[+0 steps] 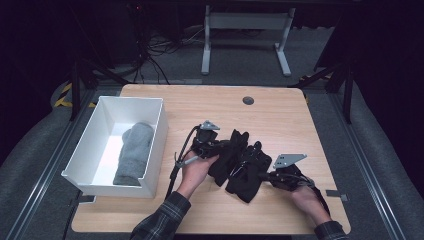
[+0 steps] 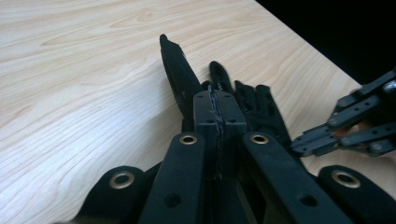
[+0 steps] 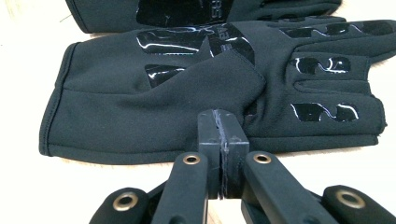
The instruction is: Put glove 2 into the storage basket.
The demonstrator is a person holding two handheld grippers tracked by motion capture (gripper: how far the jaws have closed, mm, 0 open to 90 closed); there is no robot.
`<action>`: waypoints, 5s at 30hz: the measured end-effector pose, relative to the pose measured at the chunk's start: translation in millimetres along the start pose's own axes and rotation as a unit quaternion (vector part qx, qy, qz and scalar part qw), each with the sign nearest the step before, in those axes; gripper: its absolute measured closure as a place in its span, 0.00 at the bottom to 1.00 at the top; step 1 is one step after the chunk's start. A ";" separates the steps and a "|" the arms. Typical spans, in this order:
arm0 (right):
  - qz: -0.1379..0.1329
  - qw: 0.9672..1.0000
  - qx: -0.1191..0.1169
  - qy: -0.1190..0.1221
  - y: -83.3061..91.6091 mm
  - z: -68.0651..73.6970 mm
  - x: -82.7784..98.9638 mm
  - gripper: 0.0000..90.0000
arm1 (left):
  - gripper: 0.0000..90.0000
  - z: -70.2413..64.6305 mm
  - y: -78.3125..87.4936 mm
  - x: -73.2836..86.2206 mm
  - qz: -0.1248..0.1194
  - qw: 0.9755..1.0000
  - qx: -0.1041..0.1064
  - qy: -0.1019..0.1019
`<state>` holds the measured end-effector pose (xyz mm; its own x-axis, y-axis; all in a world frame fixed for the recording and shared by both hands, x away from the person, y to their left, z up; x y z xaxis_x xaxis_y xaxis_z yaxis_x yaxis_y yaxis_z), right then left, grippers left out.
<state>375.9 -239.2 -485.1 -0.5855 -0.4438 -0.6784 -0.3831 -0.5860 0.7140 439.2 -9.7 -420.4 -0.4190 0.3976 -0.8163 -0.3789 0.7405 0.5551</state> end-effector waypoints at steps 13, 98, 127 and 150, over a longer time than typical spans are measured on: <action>-0.003 1.000 0.002 0.006 -8.0 2.0 -6.9 1.00 | 1.00 -25.8 -11.2 -9.7 0.009 0.999 0.036 -0.015; -0.059 0.987 0.127 -0.078 5.1 -62.5 3.9 0.28 | 0.49 -29.3 -7.6 30.4 0.144 0.968 0.078 -0.190; -0.059 0.987 0.127 -0.079 5.1 -62.6 4.0 0.27 | 0.17 14.0 -60.3 32.6 0.168 0.955 0.085 -0.231; -0.060 0.987 0.128 -0.080 5.1 -62.1 4.0 0.28 | 0.33 13.2 -60.5 36.9 0.170 0.953 0.106 -0.229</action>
<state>415.9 -286.1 -494.9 -0.6230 -0.2567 -0.7389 -0.6122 -0.4281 0.6648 457.5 -32.6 -486.2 -0.0650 0.7923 -0.6066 -0.0906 0.6007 0.7943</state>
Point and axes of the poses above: each handheld gripper's, and its own axes: y roughly backward along the jaws, x roughly out of its underside, z roughly to its left, the point moved 4 cm from there along -y, roughly forward along the jaws, and after that the axes turned 11 degrees about -y, right-handed, at the moved point
